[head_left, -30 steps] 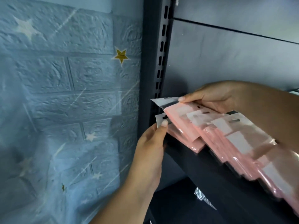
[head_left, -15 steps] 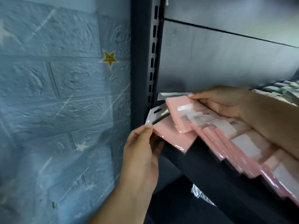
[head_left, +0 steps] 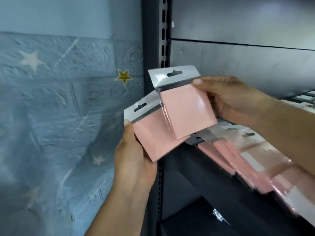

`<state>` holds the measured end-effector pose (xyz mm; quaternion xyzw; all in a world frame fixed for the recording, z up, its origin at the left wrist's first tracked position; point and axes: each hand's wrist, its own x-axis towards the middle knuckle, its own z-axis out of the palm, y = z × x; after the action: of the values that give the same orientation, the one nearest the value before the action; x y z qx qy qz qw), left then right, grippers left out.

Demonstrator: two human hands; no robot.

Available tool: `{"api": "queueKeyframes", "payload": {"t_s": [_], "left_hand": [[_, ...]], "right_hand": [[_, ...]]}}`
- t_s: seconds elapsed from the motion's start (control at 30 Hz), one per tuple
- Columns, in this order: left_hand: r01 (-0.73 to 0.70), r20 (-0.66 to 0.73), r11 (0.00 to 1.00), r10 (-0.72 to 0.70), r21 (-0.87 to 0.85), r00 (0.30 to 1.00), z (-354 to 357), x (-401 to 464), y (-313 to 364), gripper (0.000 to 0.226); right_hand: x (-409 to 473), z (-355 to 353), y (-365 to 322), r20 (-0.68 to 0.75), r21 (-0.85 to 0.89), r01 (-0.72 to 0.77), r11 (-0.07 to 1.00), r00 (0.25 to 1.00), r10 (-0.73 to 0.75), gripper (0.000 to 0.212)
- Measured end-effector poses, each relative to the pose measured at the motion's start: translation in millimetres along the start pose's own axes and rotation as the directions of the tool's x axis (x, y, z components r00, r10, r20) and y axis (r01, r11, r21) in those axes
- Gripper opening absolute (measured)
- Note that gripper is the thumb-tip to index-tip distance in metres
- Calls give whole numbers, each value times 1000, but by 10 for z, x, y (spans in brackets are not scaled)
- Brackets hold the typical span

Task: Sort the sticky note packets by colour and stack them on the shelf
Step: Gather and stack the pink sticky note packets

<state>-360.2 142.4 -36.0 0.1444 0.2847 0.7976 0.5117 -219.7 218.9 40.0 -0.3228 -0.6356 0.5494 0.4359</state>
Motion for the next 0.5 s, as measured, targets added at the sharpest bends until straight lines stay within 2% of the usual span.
{"api": "queueKeyframes", "payload": {"t_s": [0.13,0.23,0.3,0.37,0.43,0.5], "left_hand": [[28,107,999,-30,16,994,102,-31,34,38],[30,278,998,-44,54,960,178,-102,53,52],[12,330,995,-45,102,943,182,-130,19,41],[18,292,995,-48,102,955,146,-131,-10,20],[12,224,995,-33,94,974,97,-128,-6,17],[-30,178,995,12,95,984,27,-119,18,18]], "right_hand": [[-39,137,57,20,-101,-31,994,999,33,7],[-51,153,85,-21,-116,-47,992,999,45,8],[-57,147,89,-32,-131,-60,990,998,56,9],[-33,127,88,-59,-204,-90,975,995,80,13],[9,59,80,-100,-269,-141,953,988,118,27],[25,-37,84,-85,-468,-210,858,978,193,31]]}}
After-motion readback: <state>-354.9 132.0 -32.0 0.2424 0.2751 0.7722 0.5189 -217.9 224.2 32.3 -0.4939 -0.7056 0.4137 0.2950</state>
